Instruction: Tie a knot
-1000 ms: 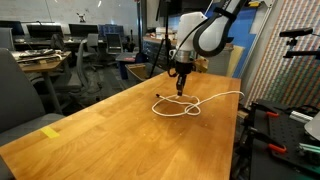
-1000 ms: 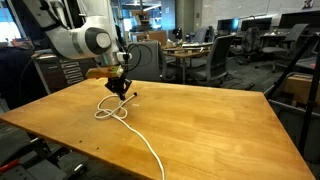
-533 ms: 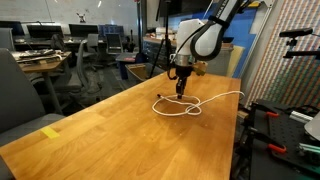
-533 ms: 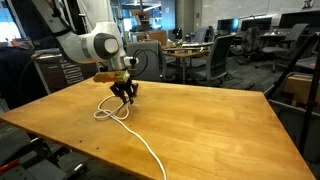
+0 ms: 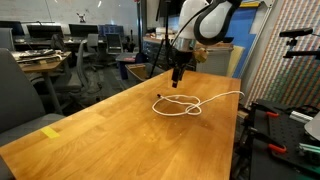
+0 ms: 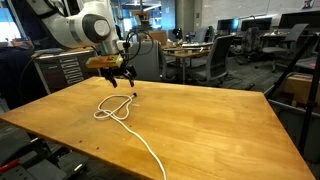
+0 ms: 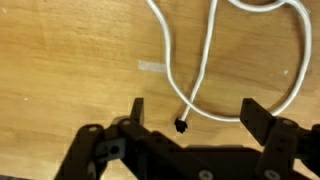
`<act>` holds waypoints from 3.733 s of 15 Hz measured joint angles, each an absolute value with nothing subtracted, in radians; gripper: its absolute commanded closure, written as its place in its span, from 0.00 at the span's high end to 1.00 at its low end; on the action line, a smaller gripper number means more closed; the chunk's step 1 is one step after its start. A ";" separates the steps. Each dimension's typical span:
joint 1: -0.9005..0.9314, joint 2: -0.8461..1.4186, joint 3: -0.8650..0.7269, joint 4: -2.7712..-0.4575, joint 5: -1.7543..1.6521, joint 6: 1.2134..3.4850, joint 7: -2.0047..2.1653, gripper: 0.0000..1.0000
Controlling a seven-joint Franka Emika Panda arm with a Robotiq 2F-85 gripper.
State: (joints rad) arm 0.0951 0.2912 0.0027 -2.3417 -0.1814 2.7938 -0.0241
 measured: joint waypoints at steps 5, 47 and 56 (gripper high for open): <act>0.084 0.320 0.065 -2.309 -0.120 2.795 -0.080 1.00; 0.260 0.386 0.000 -1.710 -0.357 2.629 0.079 0.09; 0.237 0.476 0.044 -1.577 -0.288 2.528 -0.002 0.37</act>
